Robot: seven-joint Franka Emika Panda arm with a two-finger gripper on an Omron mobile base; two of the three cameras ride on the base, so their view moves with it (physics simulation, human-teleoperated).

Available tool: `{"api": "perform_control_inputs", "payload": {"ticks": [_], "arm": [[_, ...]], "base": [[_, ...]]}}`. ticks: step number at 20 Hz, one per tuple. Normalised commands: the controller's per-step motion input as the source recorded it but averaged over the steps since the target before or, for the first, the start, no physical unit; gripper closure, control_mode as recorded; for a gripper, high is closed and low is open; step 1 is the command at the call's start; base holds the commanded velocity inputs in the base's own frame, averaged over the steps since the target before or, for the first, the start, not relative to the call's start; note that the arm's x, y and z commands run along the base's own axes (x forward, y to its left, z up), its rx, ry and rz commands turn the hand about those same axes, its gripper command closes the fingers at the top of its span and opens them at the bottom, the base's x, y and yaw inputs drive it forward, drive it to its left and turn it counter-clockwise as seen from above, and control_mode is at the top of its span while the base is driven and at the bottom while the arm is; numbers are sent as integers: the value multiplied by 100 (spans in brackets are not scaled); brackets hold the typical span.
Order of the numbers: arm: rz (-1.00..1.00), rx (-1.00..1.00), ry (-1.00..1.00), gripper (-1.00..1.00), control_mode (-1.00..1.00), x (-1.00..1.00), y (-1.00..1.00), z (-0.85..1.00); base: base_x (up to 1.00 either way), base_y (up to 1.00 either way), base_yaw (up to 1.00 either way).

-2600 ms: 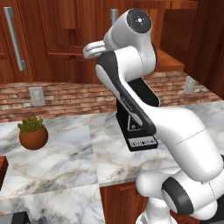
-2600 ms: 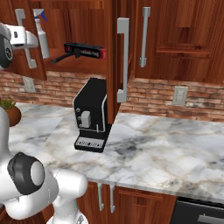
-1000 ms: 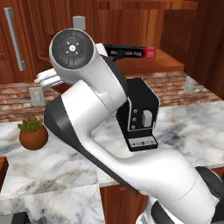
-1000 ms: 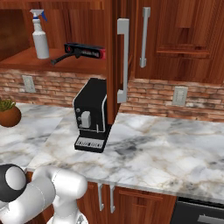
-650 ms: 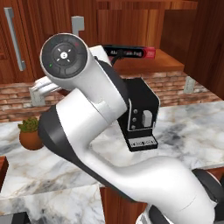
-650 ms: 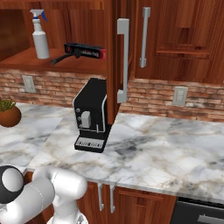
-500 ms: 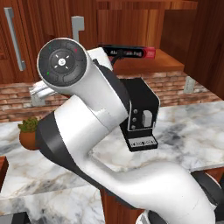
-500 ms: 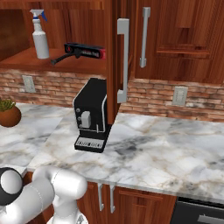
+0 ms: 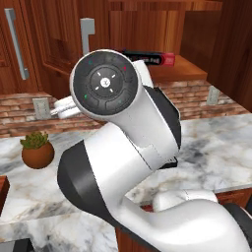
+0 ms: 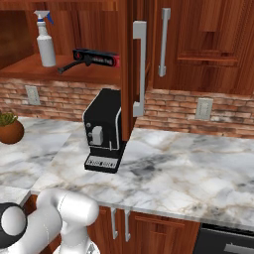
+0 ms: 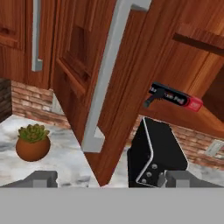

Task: Pick the spray and dish brush from the cabinet and place them on the counter.

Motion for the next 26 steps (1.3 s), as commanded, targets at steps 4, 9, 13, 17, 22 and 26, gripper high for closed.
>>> {"api": "perform_control_inputs", "payload": {"ticks": [4,9,13,17,22,26], "arm": [[0,10,0,-100,-100,-22,-58,0],[0,15,0,-100,-100,-9,-61,0],[0,17,0,-100,-100,-7,-67,0],[1,18,0,-100,-100,-2,-68,3],[4,21,0,-100,-100,0,-48,1],[8,18,6,-100,-100,10,-23,0]], "base": [[0,0,0],[0,0,0],[0,0,0],[0,0,0],[0,0,0],[0,0,0]]}}
